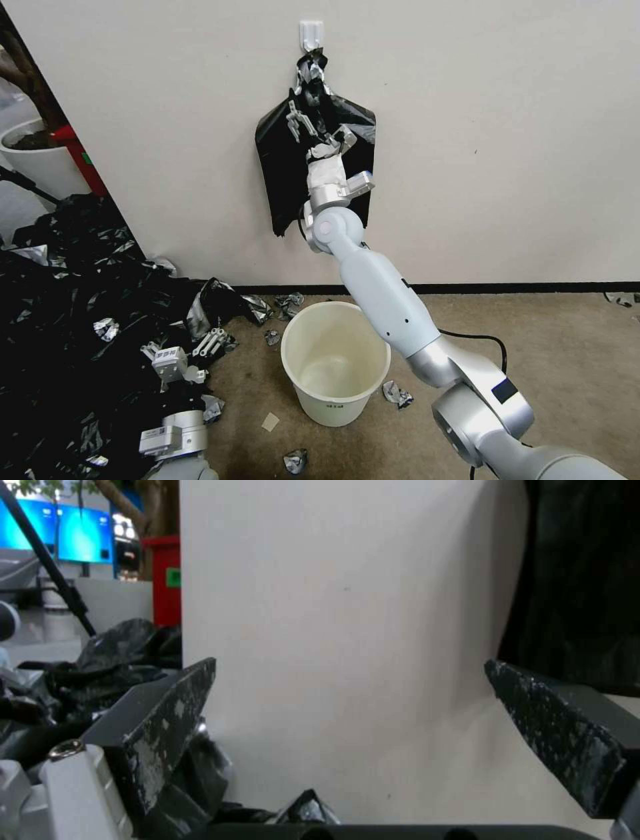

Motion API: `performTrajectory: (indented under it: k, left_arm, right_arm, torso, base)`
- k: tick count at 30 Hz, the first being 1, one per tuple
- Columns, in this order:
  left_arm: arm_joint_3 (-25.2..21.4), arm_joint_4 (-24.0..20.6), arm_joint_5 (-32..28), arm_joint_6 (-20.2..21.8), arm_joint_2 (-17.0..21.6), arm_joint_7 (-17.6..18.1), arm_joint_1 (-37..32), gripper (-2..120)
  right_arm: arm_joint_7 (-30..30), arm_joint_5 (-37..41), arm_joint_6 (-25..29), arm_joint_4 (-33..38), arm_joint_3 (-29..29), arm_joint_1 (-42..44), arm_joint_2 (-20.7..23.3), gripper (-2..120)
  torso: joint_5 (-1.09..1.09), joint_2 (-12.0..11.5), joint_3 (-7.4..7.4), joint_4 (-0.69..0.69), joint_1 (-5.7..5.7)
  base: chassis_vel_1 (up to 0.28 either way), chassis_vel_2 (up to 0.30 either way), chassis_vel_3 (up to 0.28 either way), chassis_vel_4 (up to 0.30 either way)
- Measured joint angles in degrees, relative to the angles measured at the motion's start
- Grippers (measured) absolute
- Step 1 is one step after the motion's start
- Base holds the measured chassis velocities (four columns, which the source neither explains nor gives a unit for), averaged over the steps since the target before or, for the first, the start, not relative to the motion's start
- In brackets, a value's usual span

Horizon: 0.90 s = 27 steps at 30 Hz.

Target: Place a trash bag onto the trash bin.

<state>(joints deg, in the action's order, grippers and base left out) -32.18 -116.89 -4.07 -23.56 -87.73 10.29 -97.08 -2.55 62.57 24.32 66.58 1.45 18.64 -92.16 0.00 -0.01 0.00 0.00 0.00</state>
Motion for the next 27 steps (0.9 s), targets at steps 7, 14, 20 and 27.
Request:
performTrajectory:
  k: [7, 14, 20, 27]
  left_arm:
    - [-0.56, -0.05, 0.01, 0.21, 0.82, 0.78, 0.48, 100]
    - [-0.85, 0.25, 0.0, 0.3, 0.95, 1.0, 0.62, 100]
    - [-0.93, 0.3, 0.01, 0.3, 0.85, 1.08, 0.53, 100]
    - [-0.7, 0.8, 1.21, 0.2, 0.21, 1.28, 0.45, 100]
  right_arm:
    - [-1.22, 0.76, 0.0, -0.47, -0.45, -1.34, 0.02, 90]
    - [-1.83, 1.33, 0.0, -0.41, -0.39, -2.59, 0.04, 61]
    - [-2.13, 1.22, -0.01, -0.46, -0.05, -2.58, 0.03, 47]
    - [-2.81, 0.88, -0.01, -0.52, 0.2, -2.6, 0.01, 40]
  torso:
    - [0.0, 0.0, -0.01, 0.0, 0.0]
    - [0.0, 0.0, 0.0, 0.0, 0.0]
    - [0.0, 0.0, 0.0, 0.0, 0.0]
    - [0.0, 0.0, 0.0, 0.0, 0.0]
  base:
    - [0.0, 0.0, 0.0, 0.0]
    - [0.0, 0.0, 0.0, 0.0]
    - [0.0, 0.0, 0.0, 0.0]
    - [0.0, 0.0, 0.0, 0.0]
